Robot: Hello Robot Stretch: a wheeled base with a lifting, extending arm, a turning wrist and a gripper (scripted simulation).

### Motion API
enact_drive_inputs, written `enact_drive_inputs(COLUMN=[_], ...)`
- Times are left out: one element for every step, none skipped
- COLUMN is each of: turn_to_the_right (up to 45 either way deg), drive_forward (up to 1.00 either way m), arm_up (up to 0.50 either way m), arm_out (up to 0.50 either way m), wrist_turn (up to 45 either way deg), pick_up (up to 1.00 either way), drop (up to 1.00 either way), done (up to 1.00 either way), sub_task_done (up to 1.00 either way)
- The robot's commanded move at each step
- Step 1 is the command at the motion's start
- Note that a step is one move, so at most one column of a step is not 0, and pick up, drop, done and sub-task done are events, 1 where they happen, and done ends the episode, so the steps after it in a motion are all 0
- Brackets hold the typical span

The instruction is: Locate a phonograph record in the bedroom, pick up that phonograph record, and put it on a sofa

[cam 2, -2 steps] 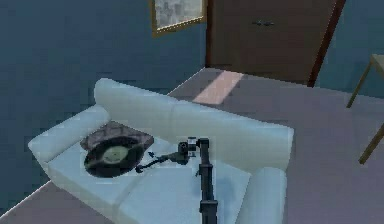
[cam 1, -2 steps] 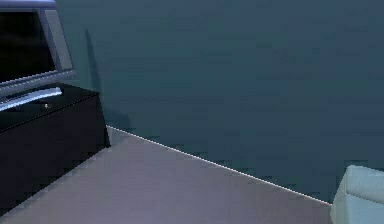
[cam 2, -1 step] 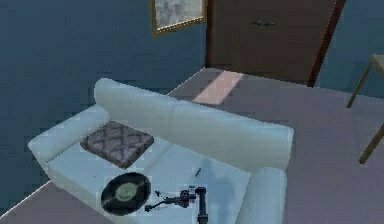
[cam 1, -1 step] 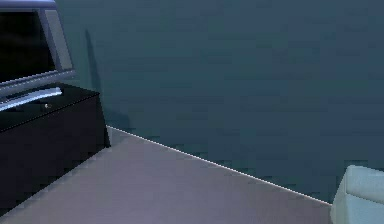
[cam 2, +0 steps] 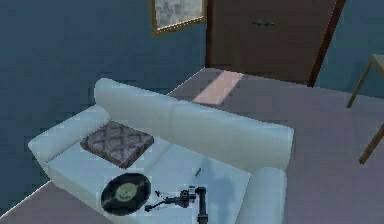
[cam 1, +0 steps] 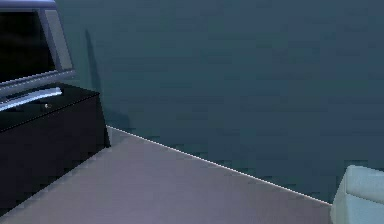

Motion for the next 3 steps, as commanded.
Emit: enact_drive_inputs(turn_to_the_right=[0.0,0.0,0.0], drive_forward=[0.0,0.0,0.0], arm_up=[0.1,0.0,0.0], arm_out=[0.0,-0.08,0.0], wrist_turn=[0.0,0.0,0.0], pick_up=[0.0,0.0,0.0], drop=[0.0,0.0,0.0], done=[0.0,0.0,1.0], sub_task_done=[0.0,0.0,0.0])
